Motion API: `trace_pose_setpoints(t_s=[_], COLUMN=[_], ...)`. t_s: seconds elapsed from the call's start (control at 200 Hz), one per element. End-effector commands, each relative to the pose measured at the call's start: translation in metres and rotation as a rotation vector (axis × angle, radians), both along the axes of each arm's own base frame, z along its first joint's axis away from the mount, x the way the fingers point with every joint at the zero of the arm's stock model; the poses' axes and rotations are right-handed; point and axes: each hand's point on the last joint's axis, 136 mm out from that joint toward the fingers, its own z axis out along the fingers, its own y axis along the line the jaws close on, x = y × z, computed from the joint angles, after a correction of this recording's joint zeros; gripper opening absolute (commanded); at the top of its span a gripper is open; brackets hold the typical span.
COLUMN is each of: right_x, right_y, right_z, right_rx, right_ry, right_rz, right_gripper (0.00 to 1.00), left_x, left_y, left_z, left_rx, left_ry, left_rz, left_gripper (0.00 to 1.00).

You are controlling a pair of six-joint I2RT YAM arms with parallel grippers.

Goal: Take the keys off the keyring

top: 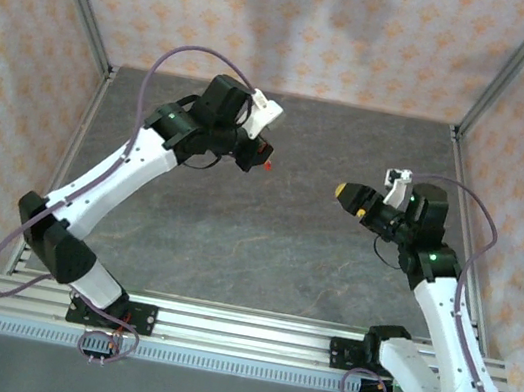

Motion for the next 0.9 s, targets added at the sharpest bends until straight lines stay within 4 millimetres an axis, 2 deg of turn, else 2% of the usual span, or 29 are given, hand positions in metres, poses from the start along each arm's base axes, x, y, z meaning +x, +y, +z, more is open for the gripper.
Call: trace_pose_setpoints(t_s=[0.0, 0.08, 0.215, 0.32, 0.501, 0.661, 0.896], right_x=[-0.003, -0.01, -0.019, -0.025, -0.055, -0.061, -0.06], right_y=[0.007, 0.012, 0.032, 0.049, 0.085, 0.096, 0.106], right_z=[0.045, 0.06, 0.081, 0.089, 0.098, 0.11, 0.116], right_rx=[0.072, 0.102, 0.162, 0.197, 0.189, 0.227, 0.221], right_ry=[-0.227, -0.278, -0.286, -0.304, -0.404, -0.455, -0.496], right_rz=[0.031, 0.066, 0.22, 0.31, 0.46, 0.493, 0.514], right_gripper=[0.7, 0.76, 0.77, 0.77, 0.76, 0.77, 0.8], left_x=[-0.025, -0.039, -0.061, -0.073, -0.081, -0.091, -0.095], left_y=[-0.013, -0.017, -0.026, -0.033, -0.04, -0.048, -0.054], left_z=[0.027, 0.039, 0.058, 0.071, 0.086, 0.099, 0.1], left_rx=[-0.123, -0.179, -0.293, -0.372, -0.468, -0.532, -0.555], left_ry=[-0.017, -0.028, -0.032, -0.029, -0.008, 0.003, 0.032], left_rz=[-0.106, -0.162, -0.263, -0.323, -0.37, -0.421, -0.454], left_gripper=[0.06, 0.06, 0.06, 0.06, 0.07, 0.07, 0.07])
